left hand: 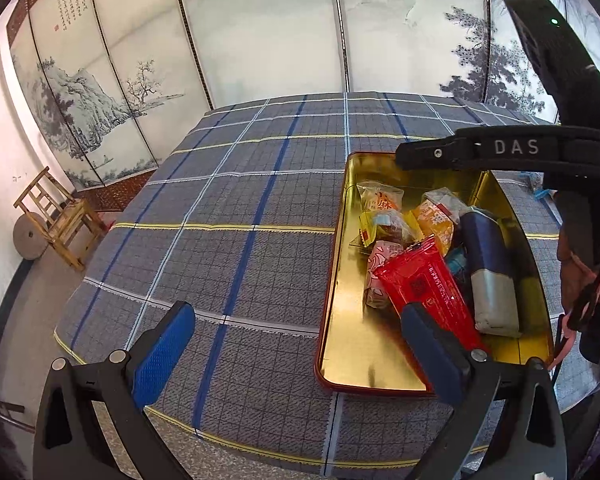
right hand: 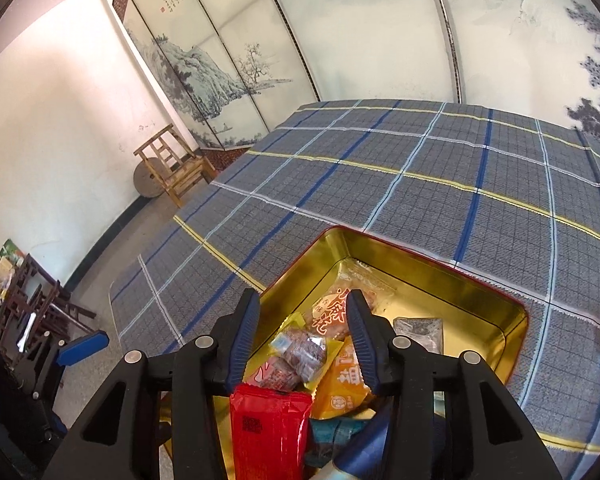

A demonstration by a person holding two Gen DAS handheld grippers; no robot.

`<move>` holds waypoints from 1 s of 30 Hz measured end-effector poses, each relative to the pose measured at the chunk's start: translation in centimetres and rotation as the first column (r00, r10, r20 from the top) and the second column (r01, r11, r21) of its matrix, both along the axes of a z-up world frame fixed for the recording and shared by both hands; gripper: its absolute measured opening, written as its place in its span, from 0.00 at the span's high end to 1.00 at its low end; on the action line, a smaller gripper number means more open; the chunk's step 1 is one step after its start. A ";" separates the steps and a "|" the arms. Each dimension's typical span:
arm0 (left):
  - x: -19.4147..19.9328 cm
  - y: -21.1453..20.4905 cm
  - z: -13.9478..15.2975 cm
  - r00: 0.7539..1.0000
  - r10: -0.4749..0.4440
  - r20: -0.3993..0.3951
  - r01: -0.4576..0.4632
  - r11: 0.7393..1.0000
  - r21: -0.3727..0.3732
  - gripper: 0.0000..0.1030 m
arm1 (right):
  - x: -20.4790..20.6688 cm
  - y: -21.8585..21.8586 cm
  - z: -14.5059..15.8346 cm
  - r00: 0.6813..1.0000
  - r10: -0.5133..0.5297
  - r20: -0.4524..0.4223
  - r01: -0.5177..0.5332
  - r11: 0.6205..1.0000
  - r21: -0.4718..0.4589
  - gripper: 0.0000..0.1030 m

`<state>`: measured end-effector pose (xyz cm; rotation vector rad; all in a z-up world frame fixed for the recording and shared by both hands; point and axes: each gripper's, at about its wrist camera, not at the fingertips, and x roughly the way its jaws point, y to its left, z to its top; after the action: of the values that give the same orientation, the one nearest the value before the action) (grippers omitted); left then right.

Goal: Organize snacks
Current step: 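Move both grippers back toward the blue snack and cracker bag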

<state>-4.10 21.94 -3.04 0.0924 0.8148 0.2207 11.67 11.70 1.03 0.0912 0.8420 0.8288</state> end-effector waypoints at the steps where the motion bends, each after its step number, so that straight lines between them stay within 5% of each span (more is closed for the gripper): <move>1: 0.0 -0.2 0.1 1.000 -0.003 0.001 0.003 1.000 0.005 0.01 | -0.3 -0.7 0.2 1.000 -0.011 0.007 0.011 1.000 0.016 0.52; 12: -0.1 -4.2 1.6 0.998 -0.060 0.017 0.059 0.996 0.064 0.01 | -4.8 -14.0 -0.1 0.969 -0.221 0.107 0.222 0.975 0.005 0.42; 21: 0.7 -10.0 2.0 0.986 -0.168 -0.006 0.167 0.979 0.118 0.01 | -5.6 -27.8 -3.6 0.877 -0.458 0.148 0.478 0.864 -0.161 0.42; 30: 2.3 -18.0 2.3 0.910 -0.411 -0.048 0.413 0.899 0.146 0.01 | -4.7 -36.6 -5.9 0.800 -0.588 0.117 0.599 0.773 -0.209 0.42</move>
<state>-1.82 3.97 -0.76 0.4089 0.7745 -0.1211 7.01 -24.89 -4.85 0.1202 0.7967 0.1230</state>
